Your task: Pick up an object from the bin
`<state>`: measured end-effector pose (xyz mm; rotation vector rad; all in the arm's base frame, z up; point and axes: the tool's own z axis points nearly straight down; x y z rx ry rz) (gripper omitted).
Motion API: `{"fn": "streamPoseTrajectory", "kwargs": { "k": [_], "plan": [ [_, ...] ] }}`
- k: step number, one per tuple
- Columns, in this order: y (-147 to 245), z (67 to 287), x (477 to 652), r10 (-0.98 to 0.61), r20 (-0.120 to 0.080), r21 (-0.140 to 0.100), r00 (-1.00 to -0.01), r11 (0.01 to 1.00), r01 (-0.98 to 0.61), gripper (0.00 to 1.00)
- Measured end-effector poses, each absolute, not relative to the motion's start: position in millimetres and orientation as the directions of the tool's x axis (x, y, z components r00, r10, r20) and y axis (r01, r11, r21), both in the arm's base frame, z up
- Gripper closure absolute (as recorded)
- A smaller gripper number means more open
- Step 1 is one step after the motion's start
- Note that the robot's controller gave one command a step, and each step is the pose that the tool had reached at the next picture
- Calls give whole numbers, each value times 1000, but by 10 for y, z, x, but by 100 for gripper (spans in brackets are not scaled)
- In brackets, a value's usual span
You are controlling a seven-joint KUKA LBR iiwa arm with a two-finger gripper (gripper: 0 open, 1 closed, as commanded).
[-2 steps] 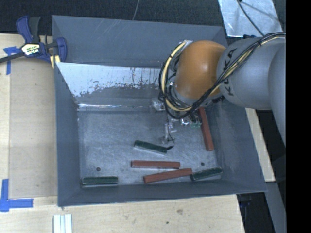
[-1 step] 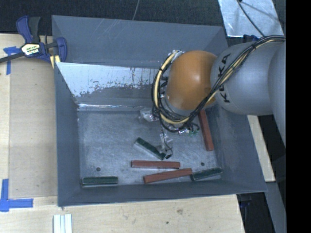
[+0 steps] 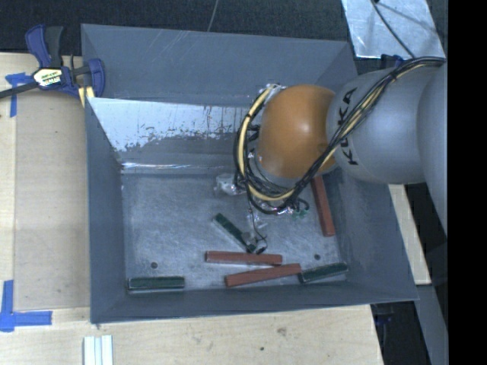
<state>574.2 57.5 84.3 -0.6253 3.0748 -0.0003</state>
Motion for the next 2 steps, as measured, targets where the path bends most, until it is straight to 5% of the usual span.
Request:
{"fn": "streamPoseTrajectory", "kwargs": {
  "k": [1, 2],
  "plan": [
    [610, 770, 5838, -339, -1, 0, -941, 941, -339, 0],
    [665, 861, 5211, -517, -4, -1, -856, 856, -517, 0]
  ]
}}
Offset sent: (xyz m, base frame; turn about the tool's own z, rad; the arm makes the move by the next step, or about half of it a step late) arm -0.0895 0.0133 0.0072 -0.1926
